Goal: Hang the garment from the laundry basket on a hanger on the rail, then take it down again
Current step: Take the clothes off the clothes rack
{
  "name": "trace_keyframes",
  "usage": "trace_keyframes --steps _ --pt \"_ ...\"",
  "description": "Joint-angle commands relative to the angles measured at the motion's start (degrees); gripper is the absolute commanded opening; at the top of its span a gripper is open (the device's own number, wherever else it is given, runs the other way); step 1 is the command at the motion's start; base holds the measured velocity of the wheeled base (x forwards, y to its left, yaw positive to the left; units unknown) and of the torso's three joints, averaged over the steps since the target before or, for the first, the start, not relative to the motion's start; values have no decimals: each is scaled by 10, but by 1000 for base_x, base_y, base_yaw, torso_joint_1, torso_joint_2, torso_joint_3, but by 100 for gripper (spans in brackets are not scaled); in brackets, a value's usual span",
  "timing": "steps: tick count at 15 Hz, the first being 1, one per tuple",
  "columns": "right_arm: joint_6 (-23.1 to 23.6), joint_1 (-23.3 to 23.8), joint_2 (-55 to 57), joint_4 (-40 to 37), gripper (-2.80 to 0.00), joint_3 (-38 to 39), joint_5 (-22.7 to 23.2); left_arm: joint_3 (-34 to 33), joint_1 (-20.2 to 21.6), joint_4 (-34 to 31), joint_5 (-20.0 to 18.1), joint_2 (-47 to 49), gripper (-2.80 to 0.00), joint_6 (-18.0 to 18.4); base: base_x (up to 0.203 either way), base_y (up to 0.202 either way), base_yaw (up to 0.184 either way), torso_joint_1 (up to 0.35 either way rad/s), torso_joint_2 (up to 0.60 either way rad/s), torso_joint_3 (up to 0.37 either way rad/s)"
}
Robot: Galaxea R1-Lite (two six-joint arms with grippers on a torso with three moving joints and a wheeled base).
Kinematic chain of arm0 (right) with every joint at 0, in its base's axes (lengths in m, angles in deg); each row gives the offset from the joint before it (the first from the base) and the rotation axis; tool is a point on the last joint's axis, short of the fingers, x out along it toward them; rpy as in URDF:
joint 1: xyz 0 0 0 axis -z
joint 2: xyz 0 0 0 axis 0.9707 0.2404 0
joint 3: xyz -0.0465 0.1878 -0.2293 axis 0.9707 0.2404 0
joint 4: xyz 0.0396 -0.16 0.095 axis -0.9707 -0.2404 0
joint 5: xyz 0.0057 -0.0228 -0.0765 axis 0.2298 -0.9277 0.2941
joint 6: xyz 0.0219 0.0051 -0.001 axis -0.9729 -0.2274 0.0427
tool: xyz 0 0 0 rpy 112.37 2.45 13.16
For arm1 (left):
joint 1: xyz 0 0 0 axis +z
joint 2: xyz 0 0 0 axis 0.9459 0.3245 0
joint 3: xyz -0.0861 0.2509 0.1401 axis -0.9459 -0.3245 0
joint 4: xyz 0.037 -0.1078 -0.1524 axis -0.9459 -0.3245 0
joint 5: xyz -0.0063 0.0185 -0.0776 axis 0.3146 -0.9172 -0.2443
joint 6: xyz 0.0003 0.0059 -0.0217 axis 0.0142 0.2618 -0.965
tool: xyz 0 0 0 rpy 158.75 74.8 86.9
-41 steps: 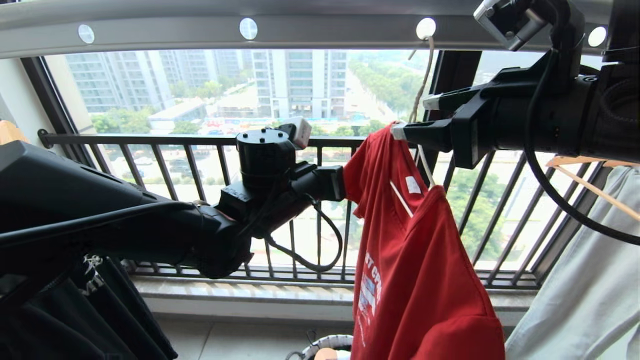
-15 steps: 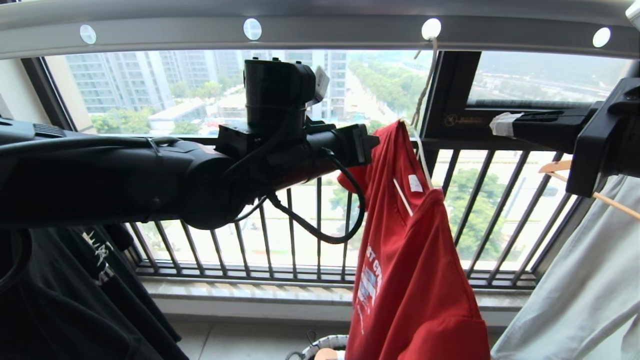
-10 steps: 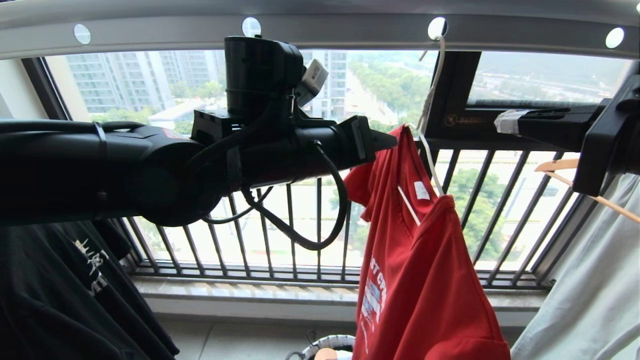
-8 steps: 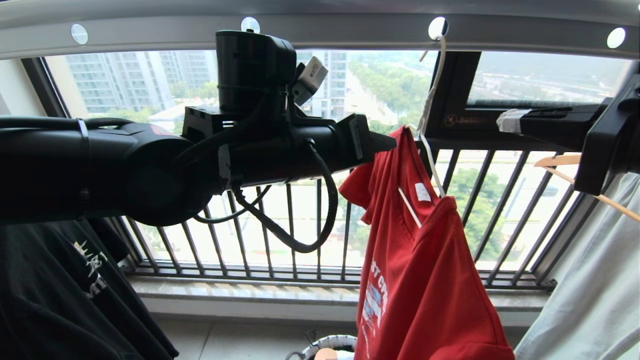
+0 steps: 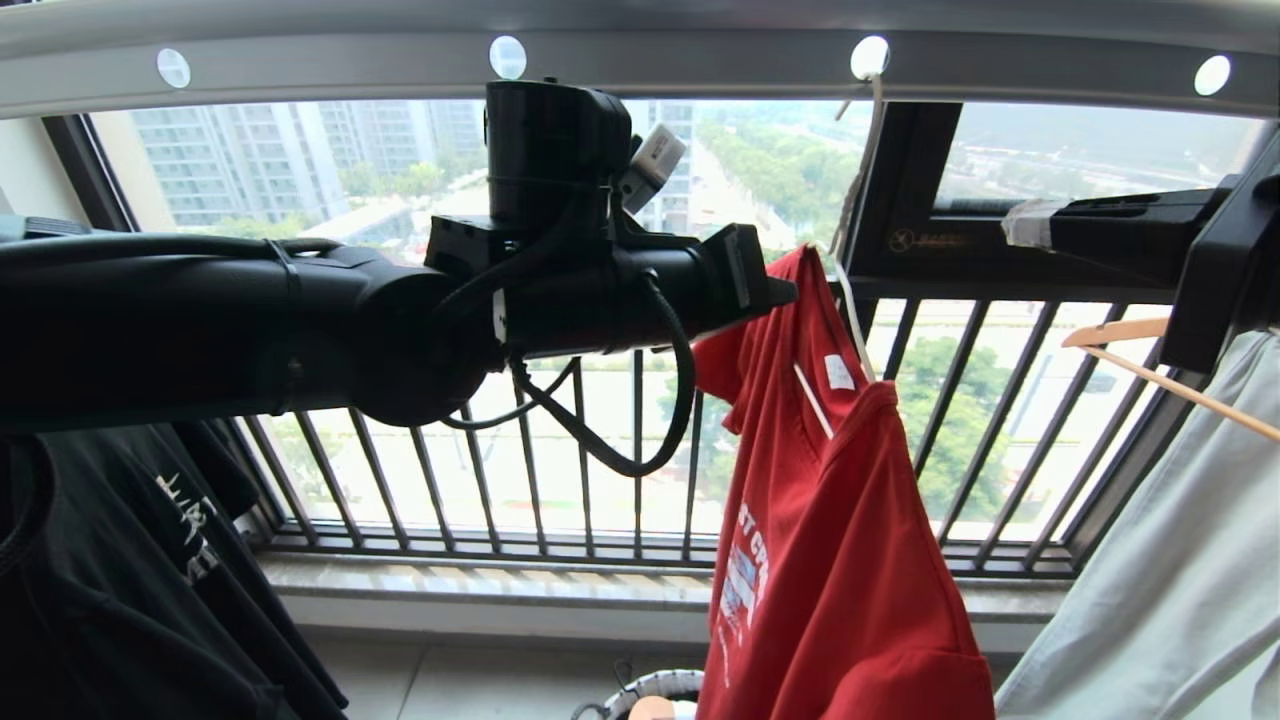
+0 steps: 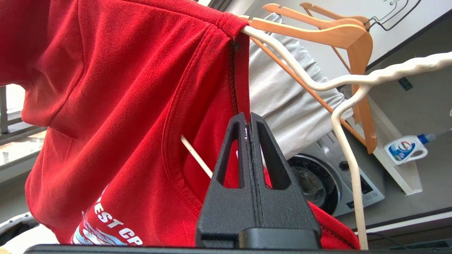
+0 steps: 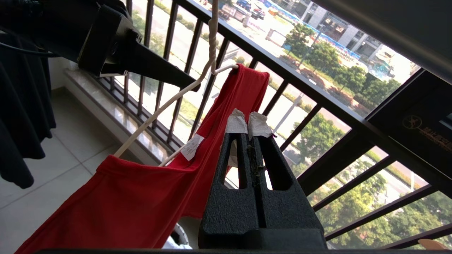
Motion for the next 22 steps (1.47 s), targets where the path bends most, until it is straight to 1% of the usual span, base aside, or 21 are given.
trace_keyframes --steps 1,3,5,7,8,9,12,15,17,20,22 --pt "1 0 0 0 -280 -3 0 32 -1 1 -1 58 -280 -2 0 0 0 0 0 0" --pt "1 0 -2 0 -280 -3 0 52 -1 2 3 79 -280 -2 0 0 0 0 0 0" --pt "1 0 -3 0 -280 -3 0 92 5 2 11 107 -280 4 0 0 0 0 0 0" --pt "1 0 -5 0 -280 -3 0 142 21 2 32 131 -280 19 0 0 0 0 0 0" --pt "1 0 -7 0 -280 -3 0 154 31 2 43 135 -280 31 0 0 0 0 0 0" --pt "1 0 -8 0 -280 -3 0 163 35 2 45 137 -280 33 0 0 0 0 0 0" --pt "2 0 -9 0 -280 -4 0 166 42 2 46 133 -280 34 0 0 0 0 0 0" --pt "2 0 -14 -1 -280 -4 0 190 46 2 52 148 -280 34 0 0 0 0 0 0" --pt "2 1 -15 -1 -280 -3 0 191 46 2 52 145 -280 33 0 0 0 0 0 0" --pt "2 2 -16 -1 -280 -3 0 141 46 2 51 109 -280 35 0 0 0 0 0 0" --pt "2 4 -16 -1 -280 -3 0 138 45 2 50 107 -280 35 0 0 0 0 0 0"
